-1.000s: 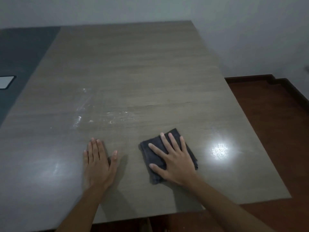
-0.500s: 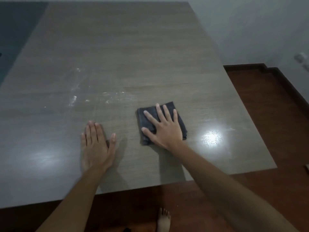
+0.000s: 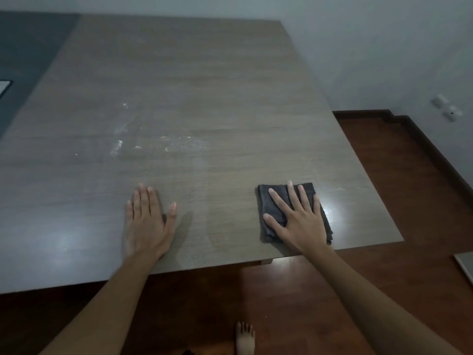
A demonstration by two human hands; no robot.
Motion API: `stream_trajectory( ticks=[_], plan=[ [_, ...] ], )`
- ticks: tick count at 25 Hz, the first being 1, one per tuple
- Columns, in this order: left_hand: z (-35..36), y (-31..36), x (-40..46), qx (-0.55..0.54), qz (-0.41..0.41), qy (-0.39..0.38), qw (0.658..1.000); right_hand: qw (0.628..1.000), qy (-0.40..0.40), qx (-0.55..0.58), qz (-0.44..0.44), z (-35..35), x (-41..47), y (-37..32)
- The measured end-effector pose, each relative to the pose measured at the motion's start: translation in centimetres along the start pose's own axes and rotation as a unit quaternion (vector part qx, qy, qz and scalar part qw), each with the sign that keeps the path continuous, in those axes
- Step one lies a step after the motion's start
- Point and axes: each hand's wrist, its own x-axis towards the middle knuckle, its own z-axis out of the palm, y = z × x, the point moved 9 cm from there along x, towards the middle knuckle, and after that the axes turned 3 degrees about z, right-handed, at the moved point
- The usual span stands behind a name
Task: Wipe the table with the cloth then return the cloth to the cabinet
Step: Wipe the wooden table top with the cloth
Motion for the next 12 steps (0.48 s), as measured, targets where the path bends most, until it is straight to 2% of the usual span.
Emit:
stream_trajectory(
  ticks=[2, 9, 12],
  plan=[
    [-0.1, -0.2, -0.6, -0.002, 0.001, 0.002, 1.000, 1.000, -0.015, 0.016, 0.021, 0.2, 1.6, -2.8],
    [-0.1, -2.4, -2.8, -0.017, -0.003, 0.008, 1.000, 0.995, 0.015, 0.033, -0.092, 1.5, -3.7, -14.6],
    [-0.1, -3.1, -3.5, -0.015, 0.002, 0.005, 1.000, 0.994, -0.008, 0.037, -0.099, 2.0, -4.6, -17.9]
  ],
)
